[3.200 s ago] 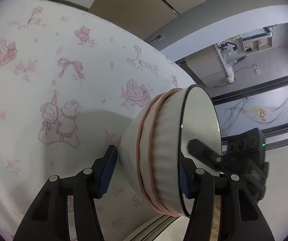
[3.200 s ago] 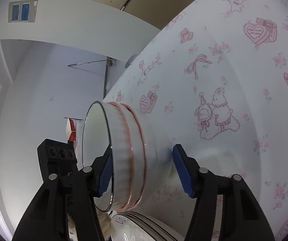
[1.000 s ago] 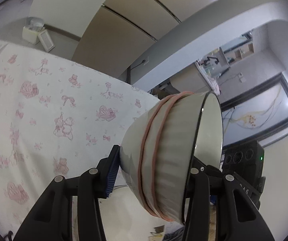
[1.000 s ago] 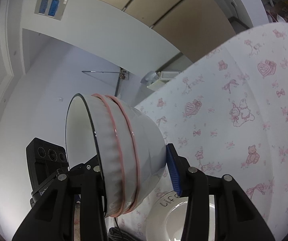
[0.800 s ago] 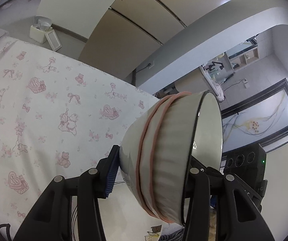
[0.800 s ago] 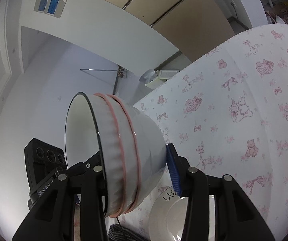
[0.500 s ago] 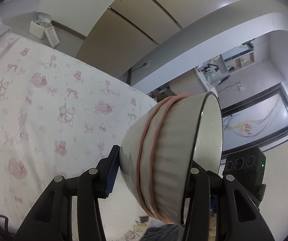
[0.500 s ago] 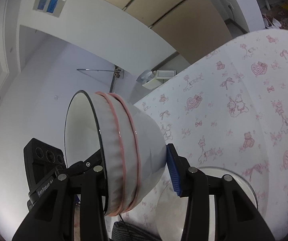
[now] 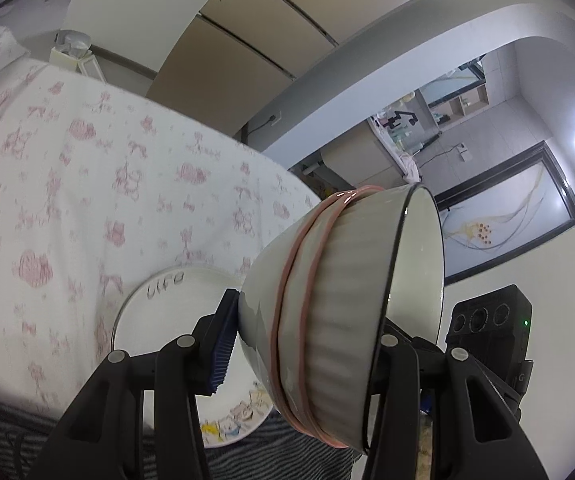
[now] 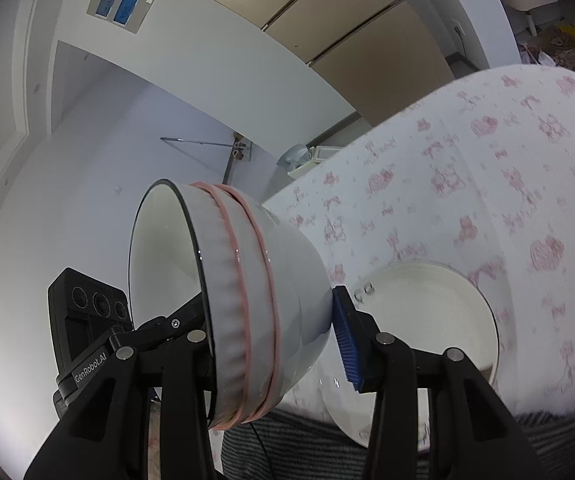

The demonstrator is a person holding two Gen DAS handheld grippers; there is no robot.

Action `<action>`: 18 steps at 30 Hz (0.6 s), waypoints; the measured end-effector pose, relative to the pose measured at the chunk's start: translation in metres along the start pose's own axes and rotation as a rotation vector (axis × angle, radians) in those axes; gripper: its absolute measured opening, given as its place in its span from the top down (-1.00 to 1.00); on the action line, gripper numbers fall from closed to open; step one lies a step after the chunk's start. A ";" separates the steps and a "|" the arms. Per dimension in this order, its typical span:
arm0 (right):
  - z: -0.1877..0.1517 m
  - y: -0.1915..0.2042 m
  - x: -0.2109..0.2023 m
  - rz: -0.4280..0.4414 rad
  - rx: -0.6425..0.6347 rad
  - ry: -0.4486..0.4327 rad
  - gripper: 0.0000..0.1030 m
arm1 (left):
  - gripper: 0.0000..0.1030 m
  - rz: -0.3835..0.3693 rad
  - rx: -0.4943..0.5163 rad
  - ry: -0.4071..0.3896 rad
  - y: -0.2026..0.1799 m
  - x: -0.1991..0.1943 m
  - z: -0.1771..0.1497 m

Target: Organize plates and bowls

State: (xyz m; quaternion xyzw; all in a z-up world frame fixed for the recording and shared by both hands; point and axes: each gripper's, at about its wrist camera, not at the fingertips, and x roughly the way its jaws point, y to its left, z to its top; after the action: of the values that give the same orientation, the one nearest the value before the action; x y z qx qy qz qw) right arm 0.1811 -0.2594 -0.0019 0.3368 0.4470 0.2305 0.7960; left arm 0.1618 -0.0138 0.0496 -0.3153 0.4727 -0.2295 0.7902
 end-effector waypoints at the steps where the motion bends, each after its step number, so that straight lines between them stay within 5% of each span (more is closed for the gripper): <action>1: -0.004 -0.003 -0.001 0.004 0.008 0.004 0.20 | 0.04 0.004 -0.002 0.003 0.001 0.001 -0.005; 18: -0.035 -0.055 0.022 -0.021 0.086 0.071 0.20 | 0.04 0.066 -0.035 0.100 0.038 0.049 -0.035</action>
State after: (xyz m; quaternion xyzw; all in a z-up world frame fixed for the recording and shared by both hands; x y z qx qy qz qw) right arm 0.1649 -0.2700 -0.0682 0.3577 0.4879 0.2142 0.7669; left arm 0.1548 -0.0298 -0.0195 -0.3016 0.5259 -0.2104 0.7670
